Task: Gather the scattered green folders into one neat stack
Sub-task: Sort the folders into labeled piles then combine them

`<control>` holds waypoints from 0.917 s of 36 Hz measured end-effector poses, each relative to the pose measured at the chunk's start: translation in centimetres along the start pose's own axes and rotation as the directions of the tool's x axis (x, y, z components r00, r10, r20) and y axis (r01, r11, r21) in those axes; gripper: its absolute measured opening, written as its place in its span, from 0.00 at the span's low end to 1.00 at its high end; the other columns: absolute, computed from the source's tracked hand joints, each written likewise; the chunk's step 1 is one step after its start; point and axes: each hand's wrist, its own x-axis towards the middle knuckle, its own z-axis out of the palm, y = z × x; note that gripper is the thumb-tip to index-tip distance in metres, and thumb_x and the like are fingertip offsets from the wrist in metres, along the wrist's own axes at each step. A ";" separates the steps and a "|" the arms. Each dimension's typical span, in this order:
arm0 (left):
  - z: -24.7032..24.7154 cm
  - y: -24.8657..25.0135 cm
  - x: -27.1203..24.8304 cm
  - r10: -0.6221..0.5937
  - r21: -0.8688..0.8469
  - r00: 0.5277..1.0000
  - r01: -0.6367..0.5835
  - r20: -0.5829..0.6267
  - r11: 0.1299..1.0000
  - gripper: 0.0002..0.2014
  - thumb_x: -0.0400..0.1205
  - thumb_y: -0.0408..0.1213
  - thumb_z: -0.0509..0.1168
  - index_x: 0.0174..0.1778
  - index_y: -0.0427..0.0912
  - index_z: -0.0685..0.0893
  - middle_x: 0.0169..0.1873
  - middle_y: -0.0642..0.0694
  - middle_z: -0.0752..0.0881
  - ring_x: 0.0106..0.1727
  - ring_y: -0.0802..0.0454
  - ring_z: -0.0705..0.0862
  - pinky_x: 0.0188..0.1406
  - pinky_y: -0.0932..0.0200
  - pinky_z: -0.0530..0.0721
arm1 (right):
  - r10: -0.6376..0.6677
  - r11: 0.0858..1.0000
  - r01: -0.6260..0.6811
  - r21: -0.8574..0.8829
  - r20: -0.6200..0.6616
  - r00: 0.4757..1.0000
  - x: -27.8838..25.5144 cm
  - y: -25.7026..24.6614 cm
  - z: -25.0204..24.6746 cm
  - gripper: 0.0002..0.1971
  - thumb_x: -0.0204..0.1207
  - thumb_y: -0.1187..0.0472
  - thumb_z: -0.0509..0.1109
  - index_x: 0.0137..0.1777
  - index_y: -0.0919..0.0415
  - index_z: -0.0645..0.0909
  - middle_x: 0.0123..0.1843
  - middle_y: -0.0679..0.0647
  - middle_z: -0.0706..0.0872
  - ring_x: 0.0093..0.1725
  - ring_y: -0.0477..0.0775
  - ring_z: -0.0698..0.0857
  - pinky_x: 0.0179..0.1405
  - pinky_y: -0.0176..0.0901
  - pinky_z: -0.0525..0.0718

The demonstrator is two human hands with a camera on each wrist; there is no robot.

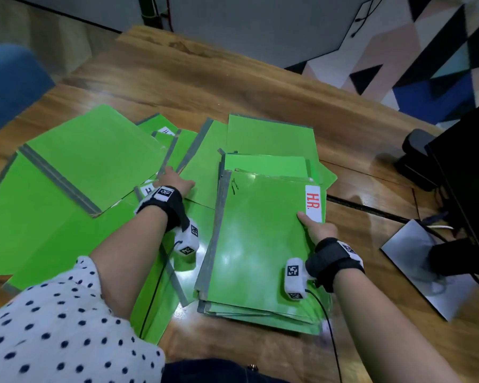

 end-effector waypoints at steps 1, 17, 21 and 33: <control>0.0 0.0 0.2 0.004 -0.023 1.000 -0.004 -0.007 1.000 0.38 0.77 0.45 0.71 0.79 0.36 0.62 0.74 0.36 0.73 0.73 0.36 0.72 0.69 0.41 0.75 | -0.009 1.000 0.009 -0.013 -0.008 1.000 -0.1 -0.2 -0.1 0.26 0.67 0.45 0.78 0.53 0.66 0.78 0.54 0.63 0.85 0.45 0.60 0.81 0.47 0.46 0.81; -0.1 -2.7 -5.1 0.045 0.055 0.993 -0.051 0.108 0.997 0.13 0.76 0.31 0.68 0.55 0.35 0.75 0.48 0.37 0.85 0.50 0.39 0.87 0.51 0.46 0.87 | -0.112 0.980 0.087 -0.177 -0.138 0.984 -1.8 -1.9 -2.0 0.31 0.71 0.40 0.73 0.58 0.69 0.80 0.57 0.65 0.85 0.43 0.61 0.79 0.41 0.45 0.76; 1.0 -4.1 -7.1 -0.006 0.038 0.991 0.001 0.137 0.999 0.16 0.77 0.31 0.69 0.59 0.32 0.77 0.50 0.37 0.86 0.51 0.40 0.87 0.48 0.51 0.87 | -0.167 0.966 0.131 -0.225 -0.148 0.975 -2.5 -2.7 -2.8 0.28 0.72 0.41 0.72 0.56 0.68 0.81 0.49 0.62 0.82 0.42 0.60 0.78 0.40 0.44 0.75; 1.7 -5.1 -10.7 -0.301 -0.030 0.953 0.301 -0.014 0.953 0.15 0.79 0.40 0.68 0.59 0.37 0.83 0.73 0.36 0.62 0.69 0.35 0.67 0.65 0.50 0.72 | -0.240 0.945 0.193 -0.263 -0.158 0.958 -4.0 -2.4 -3.1 0.24 0.72 0.40 0.71 0.47 0.64 0.78 0.47 0.63 0.82 0.41 0.62 0.79 0.41 0.45 0.77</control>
